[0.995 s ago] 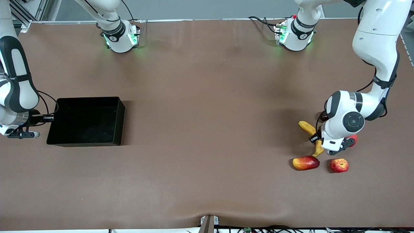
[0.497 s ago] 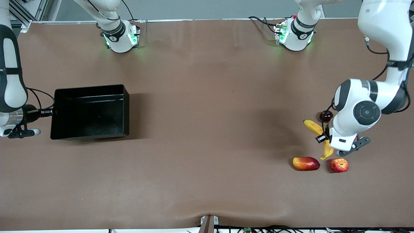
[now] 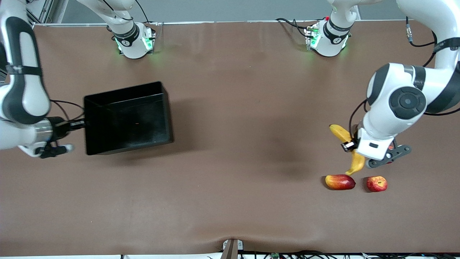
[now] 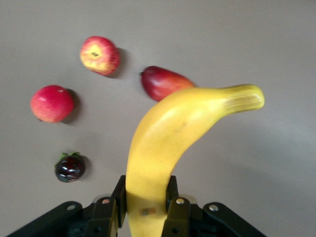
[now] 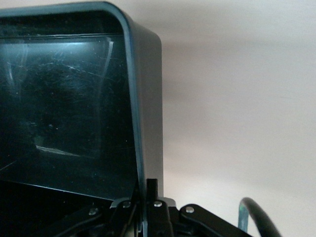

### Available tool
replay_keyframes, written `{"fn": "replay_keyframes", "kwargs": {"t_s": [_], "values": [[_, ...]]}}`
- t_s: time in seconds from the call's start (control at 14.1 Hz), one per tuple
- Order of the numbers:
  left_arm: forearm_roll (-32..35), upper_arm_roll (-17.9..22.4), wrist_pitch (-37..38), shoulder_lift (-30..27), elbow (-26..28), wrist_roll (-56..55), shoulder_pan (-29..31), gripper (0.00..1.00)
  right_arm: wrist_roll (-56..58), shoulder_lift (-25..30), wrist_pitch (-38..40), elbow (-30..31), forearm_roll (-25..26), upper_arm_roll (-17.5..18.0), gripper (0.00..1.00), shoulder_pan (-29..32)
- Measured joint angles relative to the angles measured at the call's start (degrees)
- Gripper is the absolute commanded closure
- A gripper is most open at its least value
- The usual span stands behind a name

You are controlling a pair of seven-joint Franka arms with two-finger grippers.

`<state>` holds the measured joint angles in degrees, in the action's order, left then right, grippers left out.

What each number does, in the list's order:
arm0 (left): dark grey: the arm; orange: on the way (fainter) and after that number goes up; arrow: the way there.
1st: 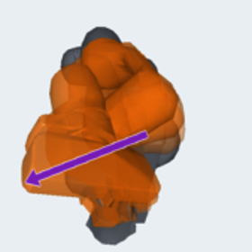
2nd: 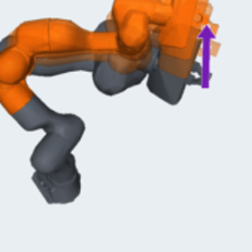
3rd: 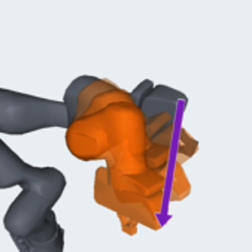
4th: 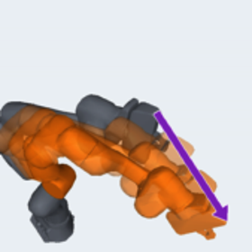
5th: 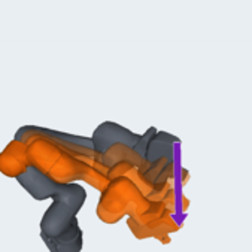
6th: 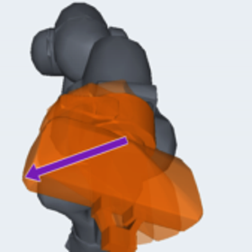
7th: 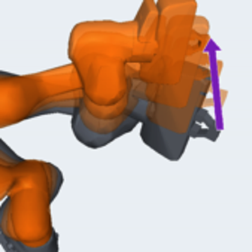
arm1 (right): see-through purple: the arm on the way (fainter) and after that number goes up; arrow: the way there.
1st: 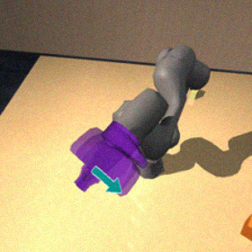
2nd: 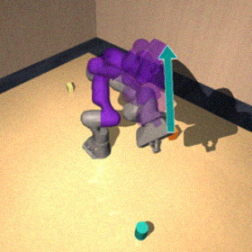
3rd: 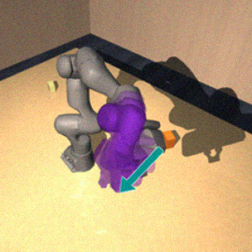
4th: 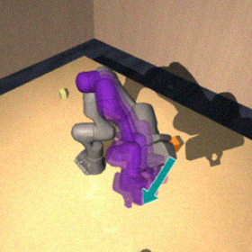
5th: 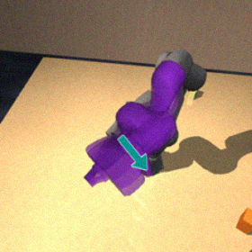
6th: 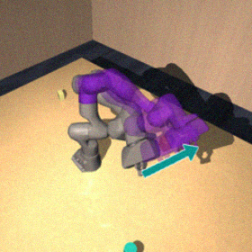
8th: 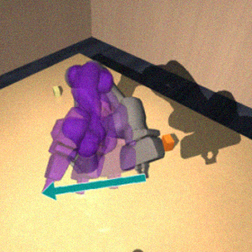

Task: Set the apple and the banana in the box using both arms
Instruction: 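Lift the banana with the left gripper while the right gripper slides the box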

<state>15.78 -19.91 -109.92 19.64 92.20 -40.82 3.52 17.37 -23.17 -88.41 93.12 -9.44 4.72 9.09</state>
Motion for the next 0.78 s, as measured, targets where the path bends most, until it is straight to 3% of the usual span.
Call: {"fn": "replay_keyframes", "kwargs": {"t_s": [0.43, 0.78], "values": [[0.0, -1.27, 1.49, 0.52, -4.42, 2.57, -1.19, 1.0, -23.04, -0.01, -2.08, -1.91, -2.43, 0.18, 1.0, -16.74], [-0.03, -1.47, 2.39, 0.86, -4.79, 3.73, -3.15, 1.0, -34.23, -2.41, -12.78, -2.08, -9.75, 0.14, 1.0, -25.78]]}}
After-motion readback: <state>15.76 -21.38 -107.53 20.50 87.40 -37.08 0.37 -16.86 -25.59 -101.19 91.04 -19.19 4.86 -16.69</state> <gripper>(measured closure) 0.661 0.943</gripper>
